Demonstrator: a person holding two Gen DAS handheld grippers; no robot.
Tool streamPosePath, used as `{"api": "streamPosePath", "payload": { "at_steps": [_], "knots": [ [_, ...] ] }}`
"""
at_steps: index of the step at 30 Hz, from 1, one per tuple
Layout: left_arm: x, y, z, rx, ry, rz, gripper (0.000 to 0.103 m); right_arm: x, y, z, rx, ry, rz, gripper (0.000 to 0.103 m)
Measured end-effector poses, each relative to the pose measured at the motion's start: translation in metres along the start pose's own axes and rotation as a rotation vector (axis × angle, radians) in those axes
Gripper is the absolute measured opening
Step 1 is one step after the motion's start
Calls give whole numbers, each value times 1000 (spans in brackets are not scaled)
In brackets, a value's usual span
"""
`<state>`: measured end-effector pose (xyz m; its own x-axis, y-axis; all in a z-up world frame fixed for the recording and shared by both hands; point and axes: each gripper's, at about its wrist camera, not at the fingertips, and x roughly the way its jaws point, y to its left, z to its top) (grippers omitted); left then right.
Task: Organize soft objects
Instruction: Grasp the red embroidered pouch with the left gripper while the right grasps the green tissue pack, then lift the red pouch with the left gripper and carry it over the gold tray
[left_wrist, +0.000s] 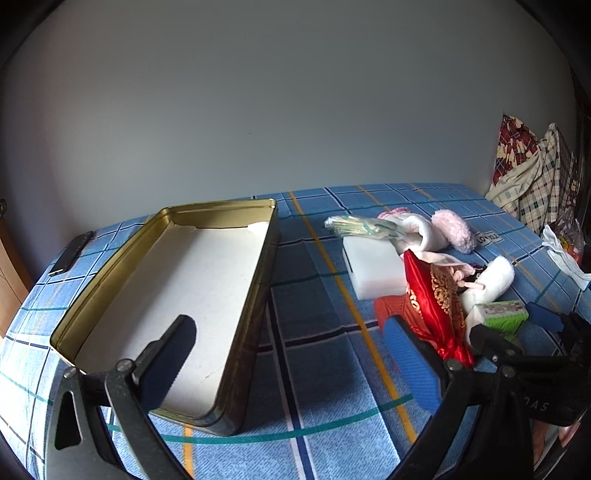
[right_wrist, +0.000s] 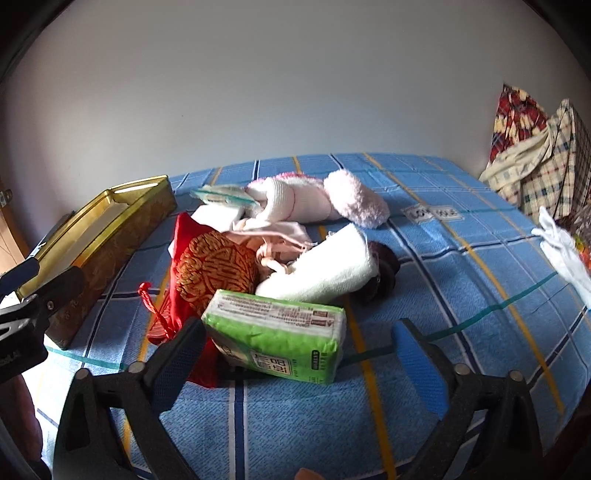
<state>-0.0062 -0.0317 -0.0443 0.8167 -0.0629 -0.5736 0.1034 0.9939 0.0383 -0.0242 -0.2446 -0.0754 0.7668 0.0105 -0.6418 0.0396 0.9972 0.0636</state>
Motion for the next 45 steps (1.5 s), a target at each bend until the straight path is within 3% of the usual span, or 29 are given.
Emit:
{"api": "streamPosePath", "payload": {
  "at_steps": [1, 3, 10, 14, 20, 24, 27, 29, 31, 34, 37, 45],
  "knots": [
    [1, -1, 0, 3, 1, -3, 103, 1, -1, 0, 2, 3, 9, 92],
    [2, -5, 1, 9, 3, -10, 103, 3, -1, -1, 1, 12, 19, 69],
    [5, -26, 7, 47, 0, -14, 103, -13, -13, -1, 36, -74, 78, 66],
    [9, -45, 12, 80, 1, -23, 100, -24, -28, 4, 65, -145, 48, 66],
    [24, -71, 20, 116, 19, -46, 94, -21, -45, 6, 92, -147, 31, 66],
    [40, -82, 21, 121, 76, -94, 84, -19, -53, 8, 105, -156, 32, 66],
    [49, -93, 18, 146, 105, -116, 70, -17, -55, 9, 105, -156, 39, 66],
    [52, -100, 17, 161, 116, -137, 59, -15, -55, 9, 102, -154, 41, 66],
    [54, -105, 16, 176, 122, -159, 31, -14, -56, 9, 106, -152, 53, 67],
    [54, -108, 14, 180, 119, -175, 17, -14, -57, 7, 103, -151, 59, 67],
    [49, -103, 15, 160, 88, -208, 11, -14, -57, 6, 100, -152, 63, 67],
    [35, -92, 13, 142, 33, -207, 11, -20, -55, 5, 96, -186, 62, 67]
  ]
}}
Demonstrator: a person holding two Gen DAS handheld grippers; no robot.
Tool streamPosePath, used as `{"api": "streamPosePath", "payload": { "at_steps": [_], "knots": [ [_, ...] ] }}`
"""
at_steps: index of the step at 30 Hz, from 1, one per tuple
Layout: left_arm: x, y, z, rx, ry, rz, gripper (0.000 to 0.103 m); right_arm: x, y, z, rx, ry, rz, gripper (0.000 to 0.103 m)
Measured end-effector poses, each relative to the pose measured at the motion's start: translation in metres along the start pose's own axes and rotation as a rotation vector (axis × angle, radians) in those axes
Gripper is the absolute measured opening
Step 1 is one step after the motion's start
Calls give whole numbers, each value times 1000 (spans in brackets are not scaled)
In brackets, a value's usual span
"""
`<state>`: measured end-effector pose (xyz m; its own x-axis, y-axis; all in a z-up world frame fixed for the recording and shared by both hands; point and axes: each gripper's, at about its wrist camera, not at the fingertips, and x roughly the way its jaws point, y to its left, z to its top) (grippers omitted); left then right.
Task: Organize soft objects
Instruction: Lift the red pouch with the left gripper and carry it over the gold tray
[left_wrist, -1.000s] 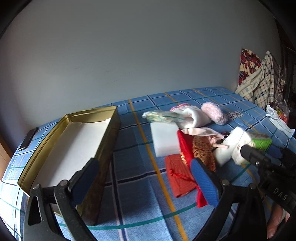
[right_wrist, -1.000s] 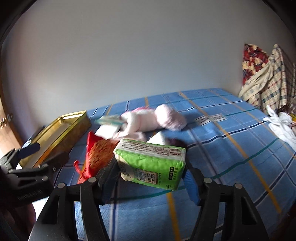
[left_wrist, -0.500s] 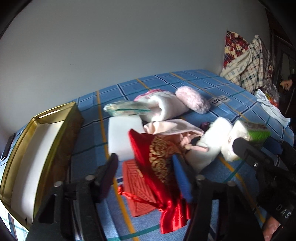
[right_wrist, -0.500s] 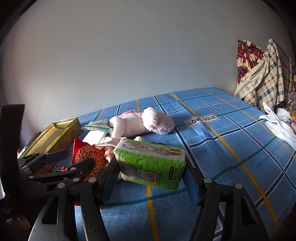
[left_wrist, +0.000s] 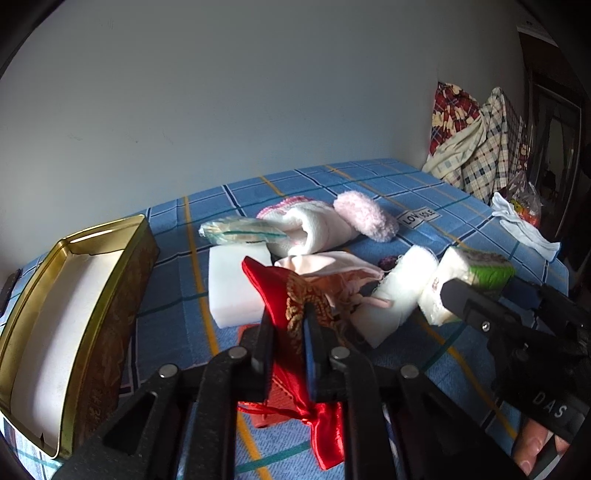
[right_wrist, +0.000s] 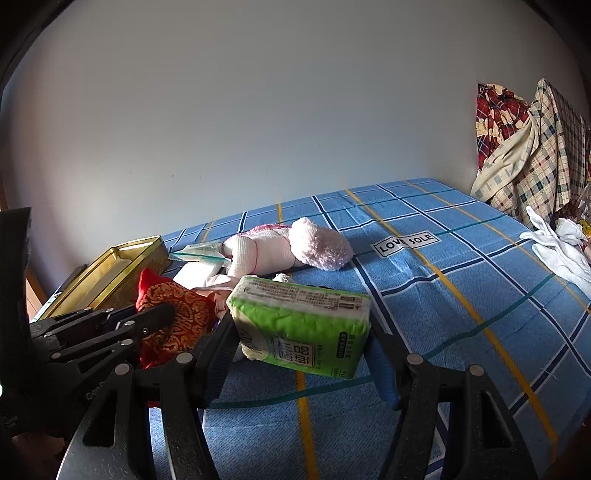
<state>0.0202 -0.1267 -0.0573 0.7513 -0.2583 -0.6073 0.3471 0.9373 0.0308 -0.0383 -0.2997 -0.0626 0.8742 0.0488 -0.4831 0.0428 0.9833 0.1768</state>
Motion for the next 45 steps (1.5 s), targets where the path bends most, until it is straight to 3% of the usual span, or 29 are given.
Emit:
{"api": "streamPosePath", "payload": {
  "at_steps": [13, 30, 45],
  "knots": [
    [-39, 28, 4, -48, -103, 52, 10, -2, 14, 3, -32, -17, 16, 66],
    [-74, 153, 18, -172, -164, 298, 10, 20, 79, 29, -132, -49, 86, 66],
    [-69, 193, 13, -228, -157, 285, 10, 44, 145, 43, -211, -67, 146, 66]
  ]
}}
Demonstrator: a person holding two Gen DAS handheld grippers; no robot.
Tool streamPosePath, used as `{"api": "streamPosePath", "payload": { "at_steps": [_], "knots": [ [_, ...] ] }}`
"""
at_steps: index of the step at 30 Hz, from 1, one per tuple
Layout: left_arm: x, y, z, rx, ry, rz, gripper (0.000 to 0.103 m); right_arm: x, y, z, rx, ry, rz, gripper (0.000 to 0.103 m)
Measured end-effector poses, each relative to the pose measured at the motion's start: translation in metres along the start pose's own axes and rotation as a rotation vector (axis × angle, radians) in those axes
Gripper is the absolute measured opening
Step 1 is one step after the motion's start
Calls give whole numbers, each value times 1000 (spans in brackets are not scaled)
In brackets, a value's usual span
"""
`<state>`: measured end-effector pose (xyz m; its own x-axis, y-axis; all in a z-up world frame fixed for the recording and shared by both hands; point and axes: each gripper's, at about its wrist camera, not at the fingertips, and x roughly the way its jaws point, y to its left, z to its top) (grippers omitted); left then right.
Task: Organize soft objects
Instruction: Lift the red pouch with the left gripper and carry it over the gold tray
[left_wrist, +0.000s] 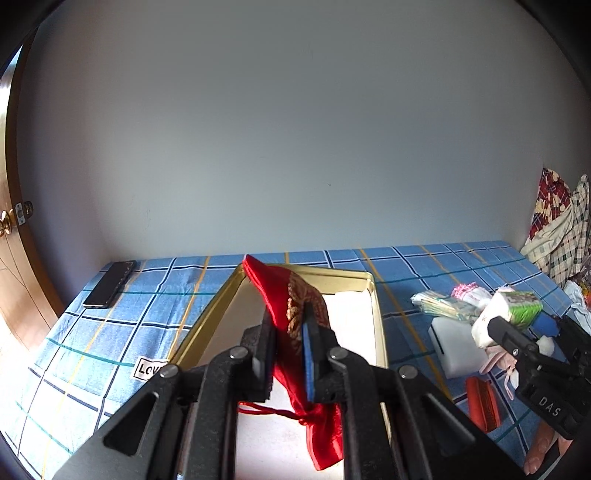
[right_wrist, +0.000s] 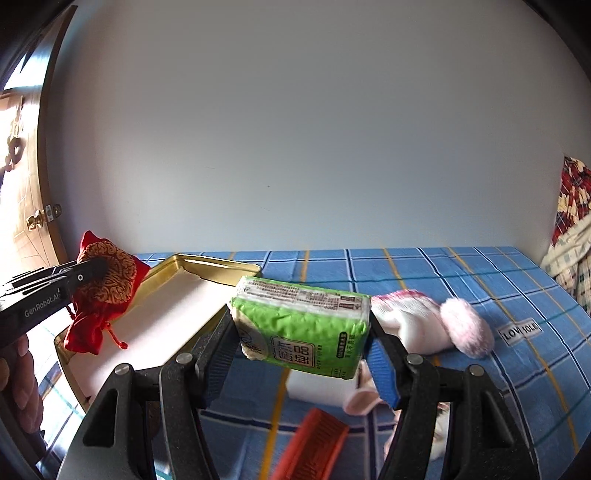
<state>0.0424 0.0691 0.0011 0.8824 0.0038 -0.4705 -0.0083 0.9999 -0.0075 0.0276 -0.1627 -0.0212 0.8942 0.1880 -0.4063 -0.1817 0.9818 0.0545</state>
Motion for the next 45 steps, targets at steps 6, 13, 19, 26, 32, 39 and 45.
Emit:
{"api": "streamPosePath", "payload": {
  "at_steps": [6, 13, 19, 26, 32, 39, 45],
  "knots": [
    [2, 10, 4, -22, -5, 0, 10, 2, 13, 9, -30, -22, 15, 66],
    [5, 16, 6, -28, -2, 3, 10, 5, 26, 19, -52, -56, 34, 66],
    [9, 23, 7, -40, 4, 5, 10, 11, 35, 24, -61, -66, 50, 66],
    [13, 28, 11, -39, 1, 17, 10, 24, 46, 34, -69, -76, 70, 66],
    [20, 31, 16, -28, 3, 17, 10, 27, 55, 39, -81, -86, 84, 66],
    [39, 31, 26, -24, 53, 31, 10, 46, 70, 44, -78, -89, 96, 66],
    [60, 31, 31, -7, 106, 38, 10, 57, 73, 35, -64, -76, 108, 66]
  ]
}}
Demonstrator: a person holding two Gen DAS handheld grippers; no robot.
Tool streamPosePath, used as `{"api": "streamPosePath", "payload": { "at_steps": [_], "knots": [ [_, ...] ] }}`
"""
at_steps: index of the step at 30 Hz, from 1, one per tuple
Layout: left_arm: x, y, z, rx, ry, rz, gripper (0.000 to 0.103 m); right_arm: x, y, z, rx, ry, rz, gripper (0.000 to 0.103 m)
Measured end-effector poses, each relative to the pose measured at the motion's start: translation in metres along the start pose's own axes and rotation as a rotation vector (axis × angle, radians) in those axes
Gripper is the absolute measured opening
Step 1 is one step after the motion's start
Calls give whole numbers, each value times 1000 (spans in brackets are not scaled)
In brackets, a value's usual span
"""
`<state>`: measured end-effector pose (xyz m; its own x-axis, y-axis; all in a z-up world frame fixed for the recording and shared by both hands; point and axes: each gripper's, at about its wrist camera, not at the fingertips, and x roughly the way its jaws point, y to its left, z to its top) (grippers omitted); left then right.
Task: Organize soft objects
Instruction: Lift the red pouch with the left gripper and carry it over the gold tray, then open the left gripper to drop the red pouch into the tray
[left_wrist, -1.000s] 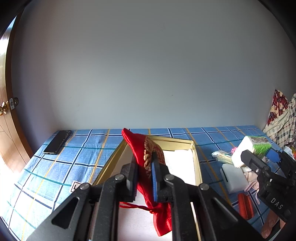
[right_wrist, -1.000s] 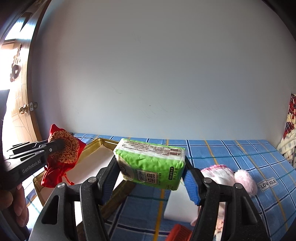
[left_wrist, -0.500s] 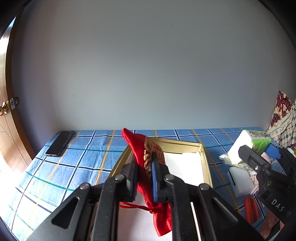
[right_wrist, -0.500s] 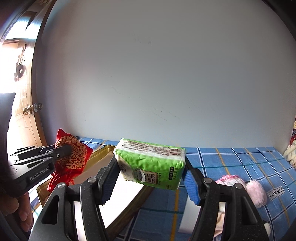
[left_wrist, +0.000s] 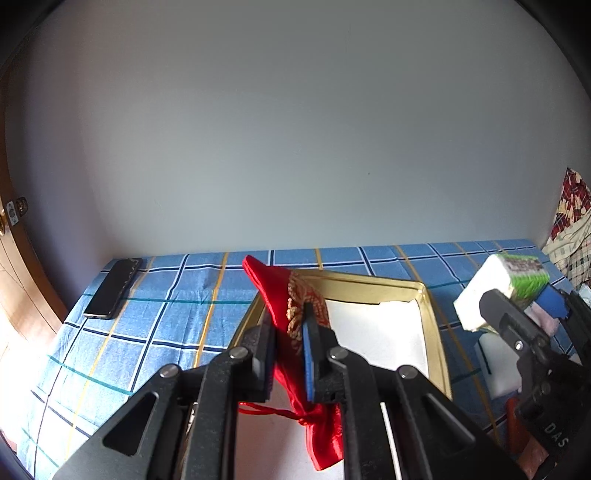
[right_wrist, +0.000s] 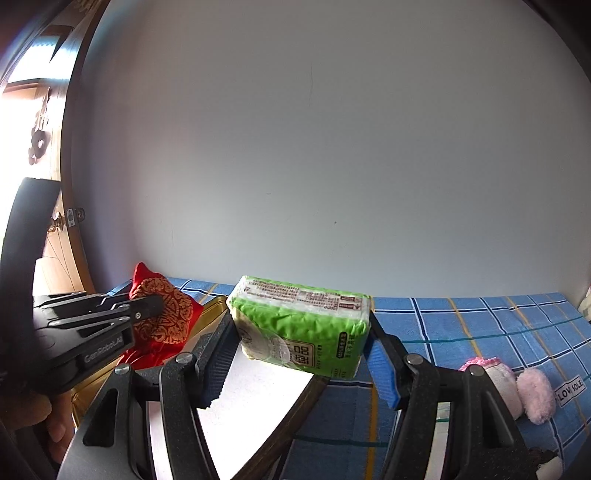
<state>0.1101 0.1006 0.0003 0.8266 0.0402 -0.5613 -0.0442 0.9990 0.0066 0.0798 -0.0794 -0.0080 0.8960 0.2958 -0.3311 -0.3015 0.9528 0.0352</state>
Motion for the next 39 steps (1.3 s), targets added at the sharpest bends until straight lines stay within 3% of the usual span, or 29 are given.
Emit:
{"api": "streamPosePath", "payload": {
  "at_steps": [10, 17, 28, 33, 35, 36, 37, 39],
  "knots": [
    [32, -11, 7, 33, 57, 19, 10, 1, -2, -6, 23, 1, 13, 66],
    [59, -15, 7, 48, 158, 6, 10, -1, -8, -6, 33, 0, 13, 66],
    [80, -16, 5, 95, 229, 59, 11, 3, -21, -2, 52, 11, 20, 66],
    [83, -15, 4, 99, 236, 74, 20, 2, -21, -1, 52, 12, 20, 66],
    [84, -14, 4, 93, 237, 77, 34, 2, -21, -1, 52, 13, 19, 66],
    [83, -13, 4, 92, 233, 86, 53, 2, -21, -1, 51, 14, 18, 66],
    [82, -13, 5, 90, 223, 91, 66, 3, -21, -1, 52, 15, 18, 66],
    [75, -12, 7, 85, 195, 70, 67, 3, -22, 0, 52, 17, 16, 66]
  ]
}}
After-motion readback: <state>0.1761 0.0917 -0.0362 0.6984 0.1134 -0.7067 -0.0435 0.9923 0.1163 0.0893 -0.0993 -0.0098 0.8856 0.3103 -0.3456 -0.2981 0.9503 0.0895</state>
